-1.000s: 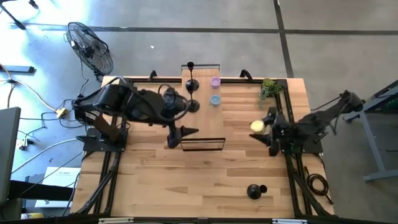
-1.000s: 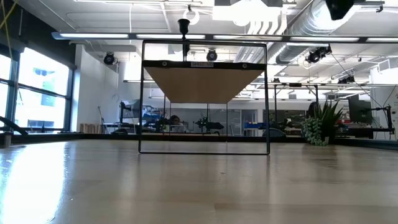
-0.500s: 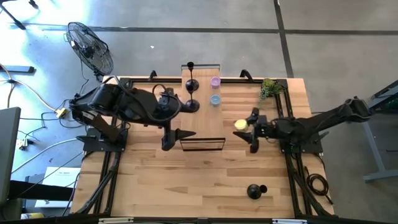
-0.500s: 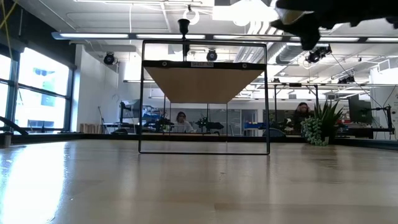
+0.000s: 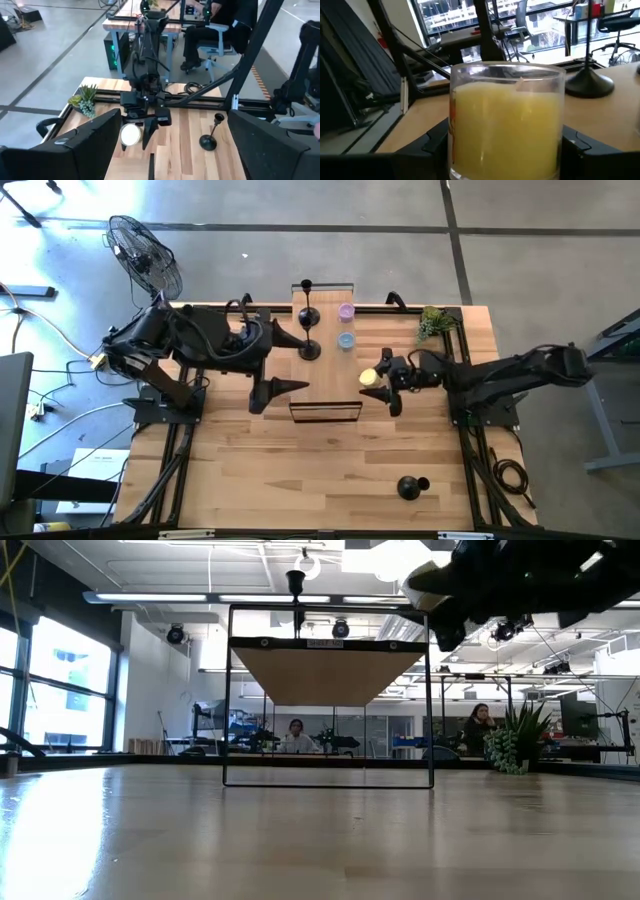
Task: Pick & Place candle stick holders
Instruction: Put the yellow scented candle on the shelf
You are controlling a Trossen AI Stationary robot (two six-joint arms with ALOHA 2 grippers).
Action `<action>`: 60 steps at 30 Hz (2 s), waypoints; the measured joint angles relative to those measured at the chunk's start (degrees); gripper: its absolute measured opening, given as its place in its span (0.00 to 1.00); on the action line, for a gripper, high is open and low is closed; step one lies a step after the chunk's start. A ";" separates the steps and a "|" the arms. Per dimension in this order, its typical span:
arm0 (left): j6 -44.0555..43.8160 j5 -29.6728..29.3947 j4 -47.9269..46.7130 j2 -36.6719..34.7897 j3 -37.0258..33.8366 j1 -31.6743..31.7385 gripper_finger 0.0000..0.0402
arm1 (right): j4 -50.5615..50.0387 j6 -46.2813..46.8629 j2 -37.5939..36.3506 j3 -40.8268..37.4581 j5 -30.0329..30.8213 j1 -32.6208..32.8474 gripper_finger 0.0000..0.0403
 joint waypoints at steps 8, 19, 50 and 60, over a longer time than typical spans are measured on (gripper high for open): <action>-0.45 2.23 -2.10 -0.07 0.00 3.38 0.90 | 6.07 0.70 6.18 0.00 -8.84 -6.06 0.52; 0.22 4.28 -0.44 -0.38 0.00 5.23 0.90 | 14.05 2.38 16.10 1.01 -11.32 -6.14 0.52; -1.47 6.56 -1.78 -0.49 0.00 5.08 0.90 | -3.74 -5.59 18.71 10.88 -14.11 -6.14 0.52; -1.09 6.54 -1.56 -0.49 0.00 5.08 0.90 | -4.16 -5.73 18.68 10.88 -14.33 -6.14 0.52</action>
